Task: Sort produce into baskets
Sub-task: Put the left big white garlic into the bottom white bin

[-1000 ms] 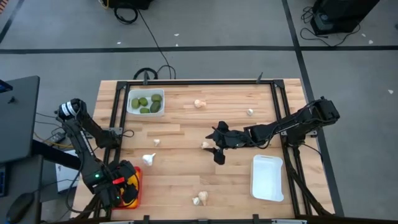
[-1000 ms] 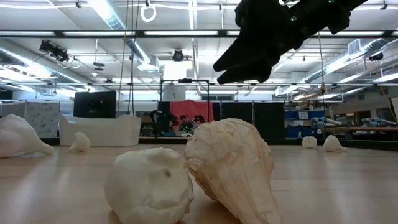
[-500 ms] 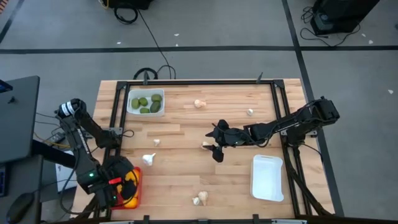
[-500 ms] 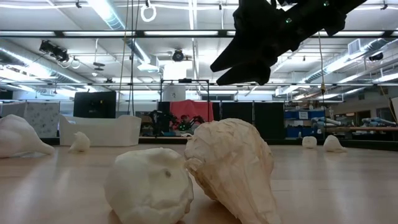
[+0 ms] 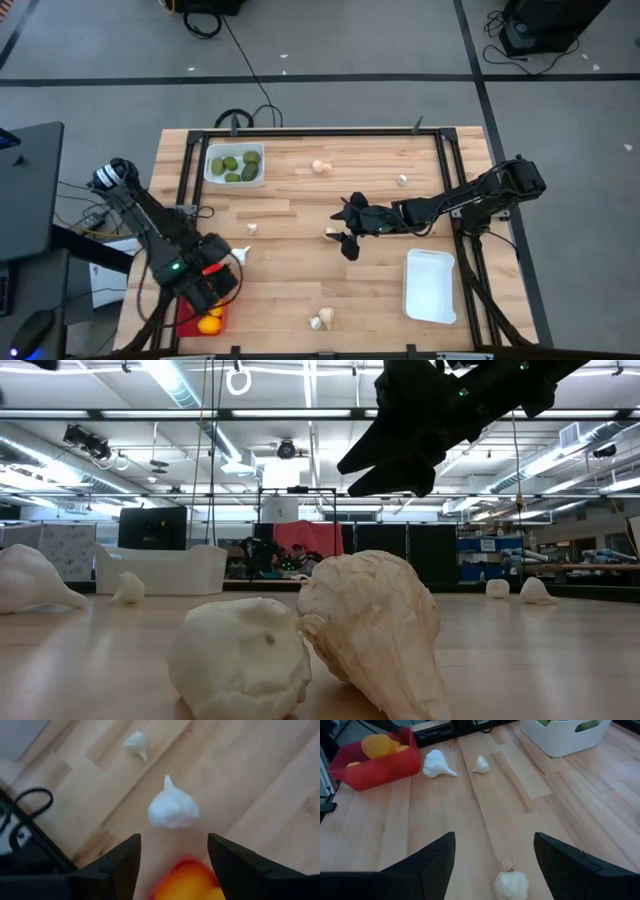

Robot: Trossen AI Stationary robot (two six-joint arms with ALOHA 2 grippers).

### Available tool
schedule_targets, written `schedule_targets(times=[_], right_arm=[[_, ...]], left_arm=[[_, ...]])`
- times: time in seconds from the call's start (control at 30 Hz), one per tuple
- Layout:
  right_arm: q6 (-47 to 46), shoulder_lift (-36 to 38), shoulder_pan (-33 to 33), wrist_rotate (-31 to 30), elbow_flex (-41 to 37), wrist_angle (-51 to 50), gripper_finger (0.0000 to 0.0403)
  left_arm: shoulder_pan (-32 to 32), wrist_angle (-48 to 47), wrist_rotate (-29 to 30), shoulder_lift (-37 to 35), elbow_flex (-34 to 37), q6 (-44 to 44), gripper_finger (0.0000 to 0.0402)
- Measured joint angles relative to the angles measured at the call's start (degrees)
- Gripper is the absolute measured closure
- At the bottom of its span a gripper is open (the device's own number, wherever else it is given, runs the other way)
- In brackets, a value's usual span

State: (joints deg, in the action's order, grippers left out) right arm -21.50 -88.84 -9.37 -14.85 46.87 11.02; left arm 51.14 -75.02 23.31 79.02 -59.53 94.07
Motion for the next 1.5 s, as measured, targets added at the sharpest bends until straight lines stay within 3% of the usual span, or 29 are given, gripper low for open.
schedule_targets(times=[0.23,0.5,0.83,0.97,1.17,1.5], right_arm=[[0.00,0.00,-0.02,0.00,0.00,0.06,0.0124],[0.10,-0.02,-1.19,0.00,0.02,-1.60,0.0124],[0.04,-0.04,-1.49,-0.02,-1.50,-1.71,0.0124],[-0.76,-0.04,-1.51,0.00,-3.28,0.33,0.0124],[-2.60,-0.04,-1.49,0.00,-5.09,1.32,0.0124],[-4.26,-0.04,-1.51,0.00,-5.33,3.36,0.0124]], left_arm=[[-10.40,7.97,-3.65,-0.55,2.21,-16.34,0.0169],[-16.95,11.91,-9.37,-0.55,7.25,-24.25,0.0161],[-18.18,16.00,-13.93,-0.55,10.92,-25.52,0.0063],[-18.88,17.80,-15.84,-0.55,13.71,-25.32,0.0046],[-19.41,24.52,-16.13,-0.55,17.60,-26.76,0.0082],[-19.63,31.83,-9.27,-0.55,18.10,-33.72,0.0206]])
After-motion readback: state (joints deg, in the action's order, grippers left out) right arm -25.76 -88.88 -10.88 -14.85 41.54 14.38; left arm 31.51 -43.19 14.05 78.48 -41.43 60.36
